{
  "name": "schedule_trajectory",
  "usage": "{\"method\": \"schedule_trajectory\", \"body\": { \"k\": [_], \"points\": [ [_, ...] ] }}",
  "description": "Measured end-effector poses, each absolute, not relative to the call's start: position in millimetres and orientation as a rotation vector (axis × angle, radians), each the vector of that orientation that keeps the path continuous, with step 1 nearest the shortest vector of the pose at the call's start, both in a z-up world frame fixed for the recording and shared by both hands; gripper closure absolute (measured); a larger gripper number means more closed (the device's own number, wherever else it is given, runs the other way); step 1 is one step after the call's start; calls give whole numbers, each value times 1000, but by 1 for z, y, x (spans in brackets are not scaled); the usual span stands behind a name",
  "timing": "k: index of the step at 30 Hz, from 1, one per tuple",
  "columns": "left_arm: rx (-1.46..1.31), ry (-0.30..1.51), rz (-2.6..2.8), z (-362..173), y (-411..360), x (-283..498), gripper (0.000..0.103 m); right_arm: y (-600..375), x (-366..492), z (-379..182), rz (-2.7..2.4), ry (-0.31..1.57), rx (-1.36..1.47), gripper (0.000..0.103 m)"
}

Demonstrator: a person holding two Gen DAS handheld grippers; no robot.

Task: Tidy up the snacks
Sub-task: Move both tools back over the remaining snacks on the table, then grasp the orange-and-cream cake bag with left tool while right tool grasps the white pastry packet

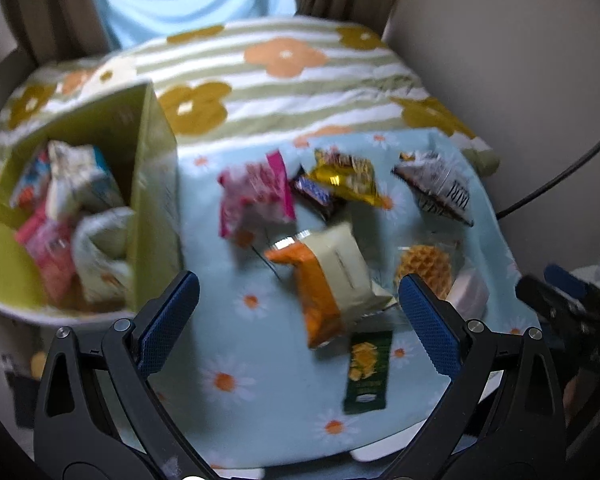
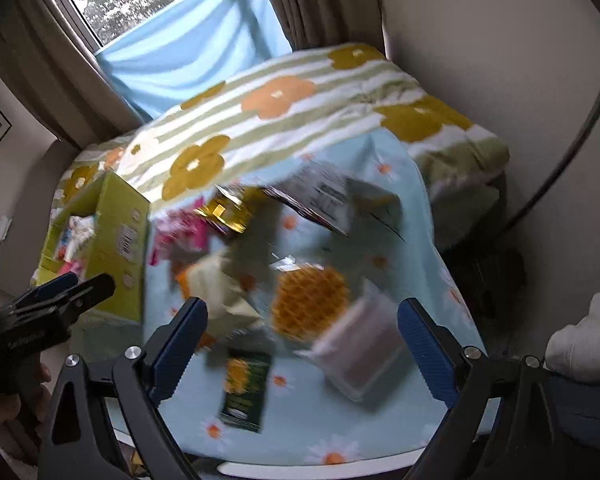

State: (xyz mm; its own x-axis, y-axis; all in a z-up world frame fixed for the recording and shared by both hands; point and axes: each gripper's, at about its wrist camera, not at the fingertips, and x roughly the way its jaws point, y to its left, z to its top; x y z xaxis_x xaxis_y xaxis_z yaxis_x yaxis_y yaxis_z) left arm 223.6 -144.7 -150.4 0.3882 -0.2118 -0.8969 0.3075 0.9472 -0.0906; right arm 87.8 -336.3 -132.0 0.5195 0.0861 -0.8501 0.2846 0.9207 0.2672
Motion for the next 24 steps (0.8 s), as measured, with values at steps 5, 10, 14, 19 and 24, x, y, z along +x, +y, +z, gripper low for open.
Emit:
{"method": "schedule_trajectory", "body": {
  "k": [5,10,14,19,24],
  "points": [
    [60,1222,-271,-196,-165,232,3,-352,77,-166,-151,1065,483,8],
    [53,1243,-243,-230,-176,242,3,-355,64,-193,-201,1030,599,8],
    [23,1255,-242,-251,-183,254,3,-356,59,-213,-209,1023,675,8],
    [21,1299,-234,-272,-190,263,4,-356,60,-228,-235,1024,723,8],
    [32,1333,-260,-282,-195,264,20,-357,62,-236,-267,1035,752,8]
  ]
}}
